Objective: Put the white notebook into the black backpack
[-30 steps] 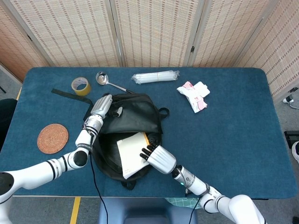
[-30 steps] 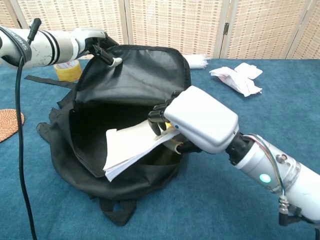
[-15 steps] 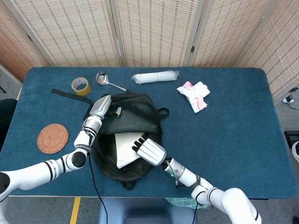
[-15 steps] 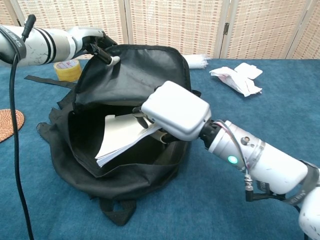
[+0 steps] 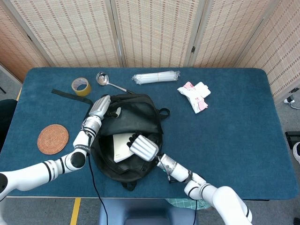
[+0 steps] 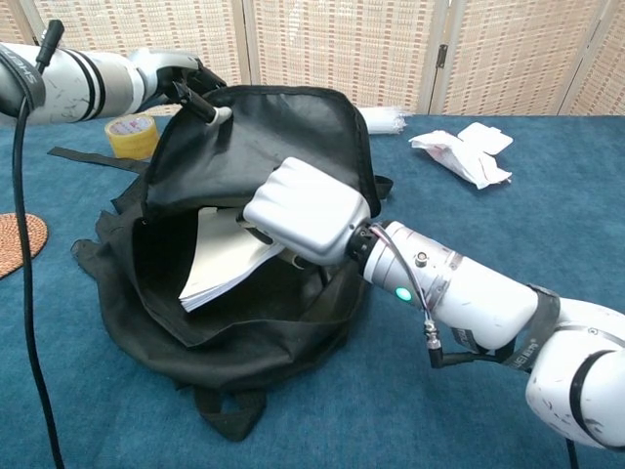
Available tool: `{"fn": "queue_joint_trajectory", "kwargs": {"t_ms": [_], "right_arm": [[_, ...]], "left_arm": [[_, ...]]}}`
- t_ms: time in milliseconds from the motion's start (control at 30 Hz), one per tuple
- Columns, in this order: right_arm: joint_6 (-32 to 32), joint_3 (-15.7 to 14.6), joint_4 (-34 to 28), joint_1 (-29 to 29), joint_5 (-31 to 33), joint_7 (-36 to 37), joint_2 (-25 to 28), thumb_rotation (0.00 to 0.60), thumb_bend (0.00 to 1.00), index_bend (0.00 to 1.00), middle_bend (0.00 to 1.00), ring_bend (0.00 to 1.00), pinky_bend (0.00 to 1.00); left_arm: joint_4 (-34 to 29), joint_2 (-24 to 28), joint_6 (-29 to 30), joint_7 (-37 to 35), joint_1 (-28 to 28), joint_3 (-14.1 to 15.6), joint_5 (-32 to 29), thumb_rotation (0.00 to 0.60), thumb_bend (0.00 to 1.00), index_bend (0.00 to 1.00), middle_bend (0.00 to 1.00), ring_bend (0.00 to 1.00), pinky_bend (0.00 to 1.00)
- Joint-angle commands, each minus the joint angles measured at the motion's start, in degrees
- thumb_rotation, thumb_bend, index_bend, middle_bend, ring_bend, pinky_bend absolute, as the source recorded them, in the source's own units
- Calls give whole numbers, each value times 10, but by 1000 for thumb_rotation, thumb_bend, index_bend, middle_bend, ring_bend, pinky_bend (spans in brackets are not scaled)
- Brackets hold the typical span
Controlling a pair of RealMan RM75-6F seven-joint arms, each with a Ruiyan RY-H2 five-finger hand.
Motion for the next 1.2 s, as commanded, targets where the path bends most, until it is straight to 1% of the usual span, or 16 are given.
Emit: {"fn": "queue_joint_trajectory", "kwargs": {"t_ms": [33,300,367,433,500,600,633,667,700,767,800,900,967,1000,1067,1200], "right_arm": [[-6,3,11,7,7,-3,-5,600,449,965,569,546,467],[-21,-7,41,22,12,-34,-13,600,449,924,524,506,416],[-26,-11,44,25,12,-44,-14,600,448,888,500,487,388],[-27,-15,42,25,12,-52,-14,600,448,825,466,467,358],[-26,-19,38,24,12,-59,-12,600,449,725,419,438,325],[-22,-20,32,23,15,-67,-11,600,449,600,362,397,283],[-21,-20,29,23,16,-70,-10,600,449,553,337,382,265],[-18,-20,26,23,16,-75,-9,600,448,482,305,366,248],[-16,-21,22,23,16,-78,-7,600,448,436,287,358,240],[-13,-23,13,20,17,-79,-3,600,447,314,245,338,225],[-10,-24,8,18,17,-82,0,600,444,287,237,331,221],[-1,-28,-4,12,16,-93,8,600,396,163,200,303,203],[3,-28,-13,7,19,-101,13,600,336,55,162,283,194],[4,-27,-18,5,21,-102,16,600,315,25,145,272,189],[6,-27,-28,0,23,-106,23,600,250,0,103,241,167],[10,-31,-53,-6,22,-118,41,600,120,0,39,188,129]], "left_arm": [[-1,1,0,-1,0,0,-1,600,580,549,344,267,0],[-7,7,1,-5,2,1,-3,600,580,547,340,265,0],[-8,8,2,-5,1,2,-4,600,580,546,339,265,0],[-9,8,2,-6,2,2,-4,600,580,544,338,264,0],[-9,9,3,-7,2,2,-4,600,580,541,338,264,0],[-9,10,2,-9,2,2,-4,600,580,537,336,263,0],[-9,10,2,-9,2,2,-4,600,580,534,335,262,0],[-10,10,2,-9,2,3,-3,600,580,532,333,261,0],[-11,11,2,-9,2,3,-3,600,580,532,333,261,0],[-12,12,2,-9,3,4,-3,600,580,532,331,259,0],[-13,12,3,-10,3,4,-3,600,580,532,330,259,0],[-14,14,3,-11,3,4,-4,600,580,532,327,256,0],[-15,14,4,-11,3,5,-4,600,580,530,325,255,0],[-16,15,5,-11,3,5,-4,600,580,529,325,254,0],[-17,15,6,-11,4,6,-4,600,580,529,324,253,0],[-19,16,7,-11,3,5,-5,600,580,527,323,252,0]]}}
